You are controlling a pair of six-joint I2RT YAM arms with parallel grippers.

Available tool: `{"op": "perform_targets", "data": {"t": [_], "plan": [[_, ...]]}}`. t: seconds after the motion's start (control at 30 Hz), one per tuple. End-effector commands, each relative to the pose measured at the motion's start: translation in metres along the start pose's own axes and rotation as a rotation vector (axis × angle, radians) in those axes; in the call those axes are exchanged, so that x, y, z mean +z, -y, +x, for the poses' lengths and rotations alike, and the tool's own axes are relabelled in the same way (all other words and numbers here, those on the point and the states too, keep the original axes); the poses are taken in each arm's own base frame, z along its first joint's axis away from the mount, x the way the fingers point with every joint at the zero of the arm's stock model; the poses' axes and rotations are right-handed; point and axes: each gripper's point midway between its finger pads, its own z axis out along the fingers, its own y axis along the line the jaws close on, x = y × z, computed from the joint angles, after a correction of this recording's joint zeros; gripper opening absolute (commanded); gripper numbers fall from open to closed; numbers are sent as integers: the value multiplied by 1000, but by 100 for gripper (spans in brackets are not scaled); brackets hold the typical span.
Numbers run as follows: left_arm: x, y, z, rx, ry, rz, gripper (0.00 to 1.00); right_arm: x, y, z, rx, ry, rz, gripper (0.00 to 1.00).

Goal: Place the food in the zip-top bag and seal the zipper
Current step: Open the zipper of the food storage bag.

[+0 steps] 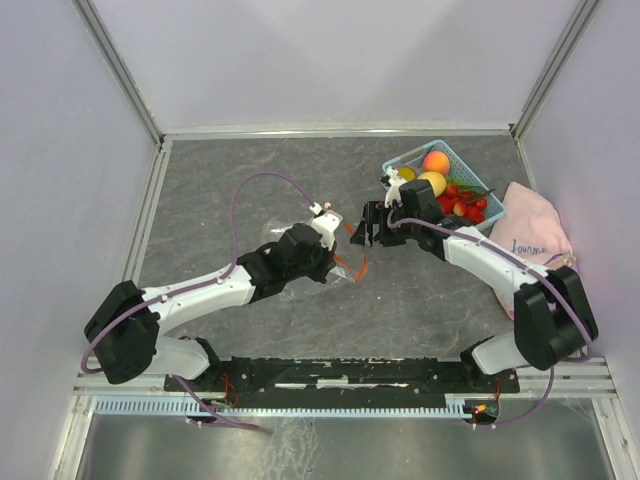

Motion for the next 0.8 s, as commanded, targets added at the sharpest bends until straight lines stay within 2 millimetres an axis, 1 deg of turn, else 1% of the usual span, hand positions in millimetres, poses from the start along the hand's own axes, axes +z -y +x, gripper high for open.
{"op": "perform_targets", "data": {"t": [0.0, 0.1, 0.17, 0.2, 0.27, 0.33, 0.4, 0.43, 0.47, 0.5, 0.63, 0.77], "plan": [[-9, 13, -19, 79, 80, 46, 3, 18, -17, -26, -17, 68, -34, 82], [-10, 19, -19, 98, 84, 61, 3, 28, -16, -22, -9, 58, -29, 78], [-11, 20, -19, 105, 86, 67, 3, 32, -18, -20, -11, 53, -38, 71], [-12, 21, -20, 105, 89, 64, 3, 33, -19, -20, -14, 53, -45, 66], [-13, 21, -21, 93, 93, 61, 3, 33, -24, -21, -25, 61, -53, 49], [-15, 22, -25, 68, 106, 56, 3, 31, -26, -24, -36, 79, -43, 27], [-18, 20, -30, 27, 126, 36, 5, 28, -27, -26, -46, 104, -22, 12], [-20, 19, -33, 1, 136, 25, 7, 26, -28, -28, -50, 120, -10, 6], [-22, 21, -36, -19, 147, 29, 11, 24, -28, -29, -53, 139, 10, 3], [-25, 22, -39, -42, 162, 31, 16, 22, -29, -30, -55, 156, 24, 2], [-40, 20, -55, -186, 237, 13, 37, 11, -36, -34, -75, 241, 78, 2], [-59, 16, -70, -329, 301, -1, 52, -3, -42, -37, -94, 322, 134, 2]]}}
